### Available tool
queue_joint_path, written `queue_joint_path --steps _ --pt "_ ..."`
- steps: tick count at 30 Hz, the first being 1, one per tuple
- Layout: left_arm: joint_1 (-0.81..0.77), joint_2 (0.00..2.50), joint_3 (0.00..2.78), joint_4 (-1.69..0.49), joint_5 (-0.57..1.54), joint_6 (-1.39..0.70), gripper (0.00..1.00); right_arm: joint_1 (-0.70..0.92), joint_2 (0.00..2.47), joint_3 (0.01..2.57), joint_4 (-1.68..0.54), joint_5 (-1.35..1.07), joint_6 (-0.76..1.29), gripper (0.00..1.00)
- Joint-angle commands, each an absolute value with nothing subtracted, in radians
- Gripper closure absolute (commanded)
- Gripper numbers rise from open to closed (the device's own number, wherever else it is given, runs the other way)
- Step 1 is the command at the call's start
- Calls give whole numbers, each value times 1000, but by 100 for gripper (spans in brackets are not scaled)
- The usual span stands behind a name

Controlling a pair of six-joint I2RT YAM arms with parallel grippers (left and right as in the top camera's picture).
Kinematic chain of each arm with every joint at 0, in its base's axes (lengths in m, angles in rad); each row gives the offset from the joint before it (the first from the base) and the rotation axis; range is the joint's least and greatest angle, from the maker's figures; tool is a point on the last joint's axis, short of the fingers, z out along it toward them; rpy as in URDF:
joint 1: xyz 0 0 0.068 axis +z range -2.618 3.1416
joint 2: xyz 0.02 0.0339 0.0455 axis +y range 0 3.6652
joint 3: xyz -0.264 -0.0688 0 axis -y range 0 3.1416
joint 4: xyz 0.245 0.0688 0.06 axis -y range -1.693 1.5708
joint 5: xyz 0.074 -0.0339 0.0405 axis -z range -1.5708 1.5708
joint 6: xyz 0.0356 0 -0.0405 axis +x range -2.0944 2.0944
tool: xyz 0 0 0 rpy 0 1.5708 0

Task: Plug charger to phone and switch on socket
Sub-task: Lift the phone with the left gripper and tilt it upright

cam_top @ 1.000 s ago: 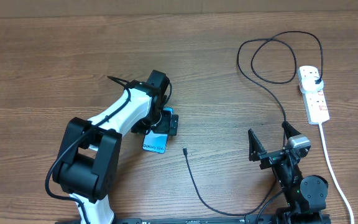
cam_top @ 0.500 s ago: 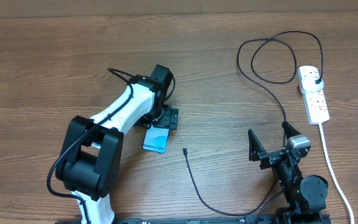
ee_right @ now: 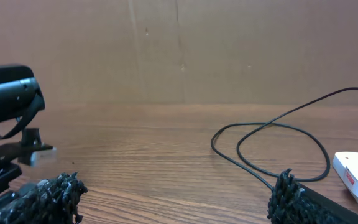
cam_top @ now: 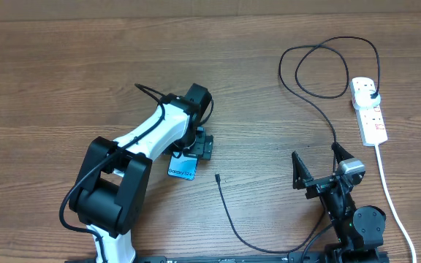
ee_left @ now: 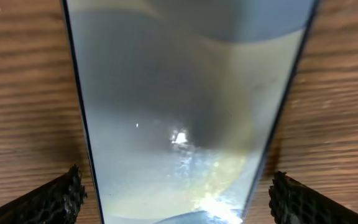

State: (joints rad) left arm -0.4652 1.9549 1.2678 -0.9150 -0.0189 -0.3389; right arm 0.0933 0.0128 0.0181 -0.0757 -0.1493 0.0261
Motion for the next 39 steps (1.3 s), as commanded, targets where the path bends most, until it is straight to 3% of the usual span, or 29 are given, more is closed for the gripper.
queue_joint_path --steps 1,10,18,24,29,39 --pt "-465 1968 1235 -892 -33 -356 0 98 7 8 -73 -146 29 0" --pt "-465 1968 1207 -857 -33 -356 0 98 7 8 -73 -146 29 0" --pt "-465 1968 1207 -859 -33 -356 18 98 7 8 -72 -146 29 0" --pt "-465 1968 1207 -882 -25 -356 14 98 7 8 -73 -146 29 0" --pt "-465 1968 1206 -904 -25 -352 18 98 7 8 -72 -146 29 0" --pt "-465 1968 1207 -913 -22 -336 4 98 7 8 -73 -146 29 0"
